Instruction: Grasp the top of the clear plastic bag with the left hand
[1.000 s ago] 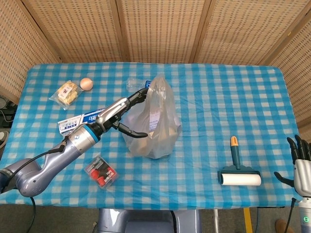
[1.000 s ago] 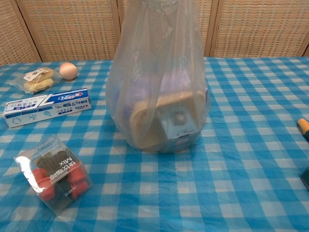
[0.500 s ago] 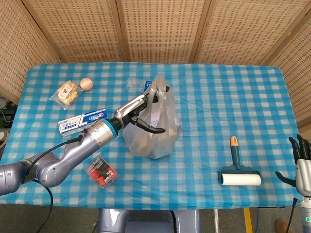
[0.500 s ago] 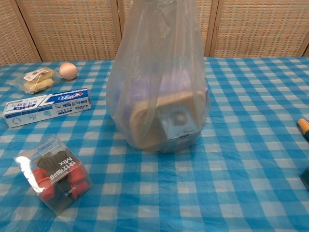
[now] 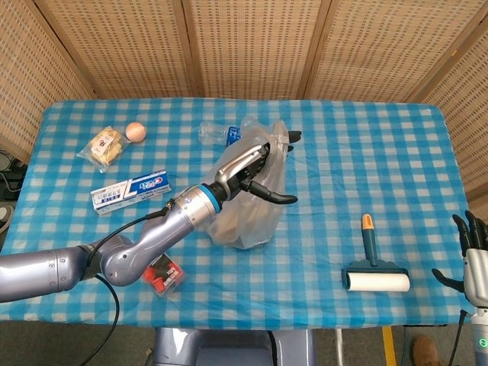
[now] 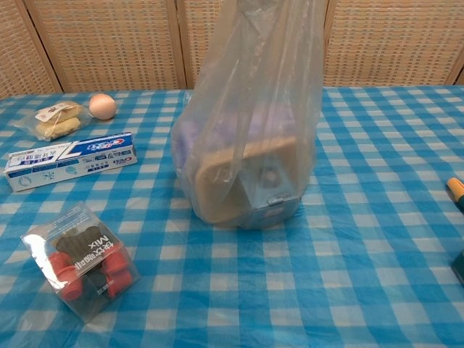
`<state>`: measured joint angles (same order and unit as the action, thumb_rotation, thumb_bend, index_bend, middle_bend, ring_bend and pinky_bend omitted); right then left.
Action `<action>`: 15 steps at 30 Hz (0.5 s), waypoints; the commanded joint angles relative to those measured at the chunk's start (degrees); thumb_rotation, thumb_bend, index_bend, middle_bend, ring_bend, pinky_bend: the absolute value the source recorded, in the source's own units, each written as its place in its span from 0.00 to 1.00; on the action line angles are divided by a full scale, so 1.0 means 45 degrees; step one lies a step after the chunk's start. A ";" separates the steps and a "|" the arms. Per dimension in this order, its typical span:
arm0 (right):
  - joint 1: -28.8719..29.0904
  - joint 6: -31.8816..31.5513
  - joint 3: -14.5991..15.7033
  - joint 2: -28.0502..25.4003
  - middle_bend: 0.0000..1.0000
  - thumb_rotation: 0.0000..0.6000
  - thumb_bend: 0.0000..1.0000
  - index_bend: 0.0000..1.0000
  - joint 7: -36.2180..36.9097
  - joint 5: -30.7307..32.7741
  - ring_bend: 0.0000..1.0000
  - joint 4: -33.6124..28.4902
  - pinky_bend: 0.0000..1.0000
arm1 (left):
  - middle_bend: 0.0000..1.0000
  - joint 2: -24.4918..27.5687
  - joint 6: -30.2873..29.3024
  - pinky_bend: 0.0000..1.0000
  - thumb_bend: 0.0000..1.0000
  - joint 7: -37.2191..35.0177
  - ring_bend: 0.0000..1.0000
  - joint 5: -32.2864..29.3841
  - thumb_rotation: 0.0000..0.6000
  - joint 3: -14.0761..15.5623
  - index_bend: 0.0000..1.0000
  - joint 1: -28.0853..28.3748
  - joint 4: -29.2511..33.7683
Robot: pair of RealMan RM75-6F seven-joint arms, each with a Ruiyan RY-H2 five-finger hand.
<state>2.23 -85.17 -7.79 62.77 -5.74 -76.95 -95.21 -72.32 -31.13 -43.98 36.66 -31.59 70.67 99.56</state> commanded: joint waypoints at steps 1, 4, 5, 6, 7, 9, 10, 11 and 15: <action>0.0004 0.0004 0.0004 0.0002 0.00 1.00 0.00 0.00 0.0005 -0.0004 0.00 0.0003 0.00 | 0.00 -0.0250 0.0123 0.00 0.00 -0.0013 0.00 -0.0307 1.00 -0.0053 0.00 0.0116 -0.0256; 0.0012 0.0010 0.0006 0.0005 0.00 1.00 0.00 0.00 0.0000 -0.0002 0.00 0.0002 0.00 | 0.00 -0.0404 0.0569 0.00 0.00 -0.0155 0.00 -0.0578 1.00 -0.0120 0.00 0.0171 -0.0446; 0.0015 0.0015 0.0012 0.0007 0.00 1.00 0.00 0.00 -0.0007 -0.0007 0.00 0.0002 0.00 | 0.00 -0.0538 0.0775 0.00 0.00 -0.0305 0.00 -0.0588 1.00 -0.0246 0.00 0.0158 -0.0560; 0.0018 0.0018 0.0015 0.0007 0.00 1.00 0.00 0.00 -0.0012 -0.0008 0.00 -0.0002 0.00 | 0.00 -0.0802 0.0868 0.00 0.00 -0.0577 0.00 -0.0456 1.00 -0.0523 0.00 0.0071 -0.0701; 0.0021 0.0022 0.0013 0.0007 0.00 1.00 0.00 0.00 -0.0015 0.0001 0.00 -0.0001 0.00 | 0.00 -0.1094 0.0891 0.00 0.00 -0.0823 0.00 -0.0190 1.00 -0.0784 0.00 -0.0079 -0.0833; 0.0023 0.0030 0.0008 0.0006 0.00 1.00 0.00 0.00 -0.0004 0.0022 0.00 0.0007 0.00 | 0.00 -0.1532 0.1020 0.00 0.00 -0.1166 0.00 0.0367 1.00 -0.1148 0.01 -0.0366 -0.1056; 0.0027 0.0037 0.0005 0.0010 0.00 1.00 0.00 0.00 -0.0005 0.0034 0.00 0.0018 0.00 | 0.02 -0.1726 0.1048 0.00 0.00 -0.1308 0.00 0.0597 1.00 -0.1302 0.03 -0.0486 -0.1159; 0.0033 0.0050 0.0005 0.0011 0.00 1.00 0.00 0.00 -0.0004 0.0044 0.00 0.0025 0.00 | 0.03 -0.1920 0.0996 0.00 0.00 -0.1373 0.00 0.0830 1.00 -0.1408 0.05 -0.0574 -0.1271; 0.0050 0.0090 -0.0004 0.0008 0.00 1.00 0.00 0.00 0.0015 0.0090 0.00 0.0034 0.00 | 0.13 -0.2576 0.0713 0.00 0.00 -0.1392 0.05 0.1533 1.00 -0.1609 0.15 -0.0727 -0.1605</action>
<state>2.45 -84.77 -7.80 62.81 -5.67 -76.55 -95.06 -82.88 -27.47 -49.87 42.52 -38.14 67.98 93.15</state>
